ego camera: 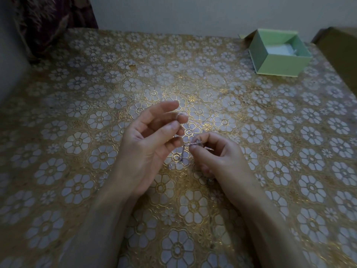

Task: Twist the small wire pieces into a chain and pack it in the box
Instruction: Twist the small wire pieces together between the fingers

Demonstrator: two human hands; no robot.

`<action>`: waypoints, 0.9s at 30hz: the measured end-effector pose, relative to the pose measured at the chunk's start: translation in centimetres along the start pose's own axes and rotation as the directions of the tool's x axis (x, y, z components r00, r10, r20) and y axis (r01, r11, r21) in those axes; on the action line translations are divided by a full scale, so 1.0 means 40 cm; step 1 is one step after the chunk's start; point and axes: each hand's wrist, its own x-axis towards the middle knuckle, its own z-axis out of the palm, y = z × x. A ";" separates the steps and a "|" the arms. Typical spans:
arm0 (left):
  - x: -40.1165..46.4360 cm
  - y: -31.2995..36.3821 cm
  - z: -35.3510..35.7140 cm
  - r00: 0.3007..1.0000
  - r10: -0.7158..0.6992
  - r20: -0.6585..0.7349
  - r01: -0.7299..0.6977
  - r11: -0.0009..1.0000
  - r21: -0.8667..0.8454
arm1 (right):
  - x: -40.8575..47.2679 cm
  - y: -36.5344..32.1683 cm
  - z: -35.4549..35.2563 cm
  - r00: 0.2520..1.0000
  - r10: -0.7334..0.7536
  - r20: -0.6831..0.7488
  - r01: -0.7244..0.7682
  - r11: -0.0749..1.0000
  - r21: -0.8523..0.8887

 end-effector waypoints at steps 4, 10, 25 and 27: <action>0.000 -0.002 0.003 1.000 -0.015 0.003 0.015 1.000 0.017 | 0.000 0.000 -0.003 1.000 0.028 -0.002 -0.028 0.995 0.101; -0.002 0.003 0.007 0.999 -0.046 0.027 0.047 0.997 -0.053 | 0.002 0.006 -0.008 0.999 0.014 0.047 -0.022 0.984 0.174; 0.000 0.009 -0.001 0.997 -0.081 -0.008 0.081 0.997 -0.018 | 0.003 0.012 -0.004 0.998 -0.044 0.040 0.046 0.998 -0.050; 0.000 0.009 0.000 0.996 -0.093 0.015 0.094 0.995 -0.027 | 0.003 0.011 -0.004 1.000 -0.024 0.016 0.023 1.000 0.015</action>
